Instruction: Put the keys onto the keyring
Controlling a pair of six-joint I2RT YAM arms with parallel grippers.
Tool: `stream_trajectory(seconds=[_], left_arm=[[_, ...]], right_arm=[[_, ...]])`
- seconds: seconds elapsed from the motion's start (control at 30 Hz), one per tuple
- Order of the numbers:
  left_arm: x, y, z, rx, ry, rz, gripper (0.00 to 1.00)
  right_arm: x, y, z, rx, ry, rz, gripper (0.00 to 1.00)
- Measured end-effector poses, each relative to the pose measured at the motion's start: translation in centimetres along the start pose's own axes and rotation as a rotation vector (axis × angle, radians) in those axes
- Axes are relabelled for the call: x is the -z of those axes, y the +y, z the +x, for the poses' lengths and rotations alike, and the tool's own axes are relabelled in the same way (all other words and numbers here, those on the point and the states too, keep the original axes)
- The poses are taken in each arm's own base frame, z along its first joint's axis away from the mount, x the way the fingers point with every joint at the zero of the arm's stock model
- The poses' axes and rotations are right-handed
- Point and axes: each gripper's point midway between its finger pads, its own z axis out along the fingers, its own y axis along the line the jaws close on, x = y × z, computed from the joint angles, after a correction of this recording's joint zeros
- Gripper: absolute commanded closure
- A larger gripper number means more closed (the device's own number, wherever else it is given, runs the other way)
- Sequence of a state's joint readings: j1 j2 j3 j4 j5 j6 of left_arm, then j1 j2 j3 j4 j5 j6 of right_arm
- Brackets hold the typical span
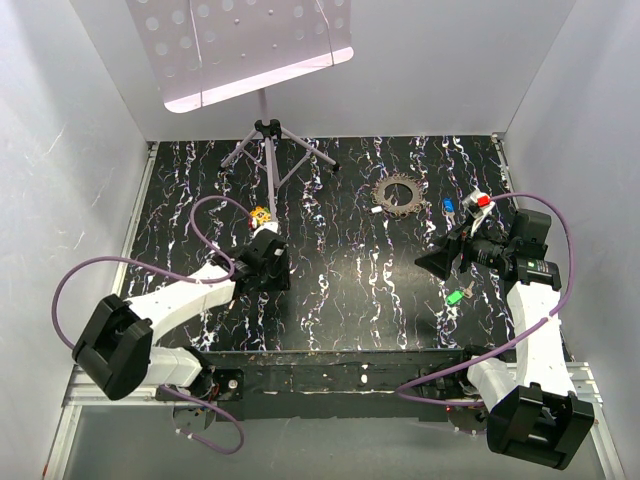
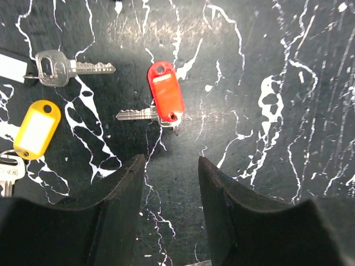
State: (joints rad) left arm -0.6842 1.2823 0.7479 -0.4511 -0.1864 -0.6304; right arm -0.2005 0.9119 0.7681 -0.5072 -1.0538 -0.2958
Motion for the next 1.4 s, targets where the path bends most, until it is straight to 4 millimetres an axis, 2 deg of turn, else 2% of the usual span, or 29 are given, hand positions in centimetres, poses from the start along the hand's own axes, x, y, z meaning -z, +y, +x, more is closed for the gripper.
stream_trajectory(seconds=[0.1, 0.5, 1.03, 1.23, 1.4], left_arm=[[-0.6, 0.3, 1.1, -0.002, 0.037, -0.014, 0.61], [-3.1, 0.6, 3.0, -0.034, 0.122, -0.063, 0.72], [-3.8, -0.3, 1.8, -0.066, 0.106, -0.068, 0.76], [-4.2, -0.1, 1.5, -0.082, 0.104, -0.093, 0.8], [-4.2, 0.0, 1.5, -0.089, 0.101, -0.102, 0.89]], right_arm=[[0.0, 0.0, 0.0, 0.0, 0.0, 0.0, 0.0], [0.0, 0.0, 0.0, 0.001, 0.0, 0.0, 0.0], [-0.1, 0.0, 0.1, 0.002, 0.005, -0.004, 0.0], [-0.1, 0.0, 0.2, 0.006, 0.006, -0.006, 0.0], [-0.1, 0.1, 0.3, 0.0, 0.01, -0.007, 0.0]])
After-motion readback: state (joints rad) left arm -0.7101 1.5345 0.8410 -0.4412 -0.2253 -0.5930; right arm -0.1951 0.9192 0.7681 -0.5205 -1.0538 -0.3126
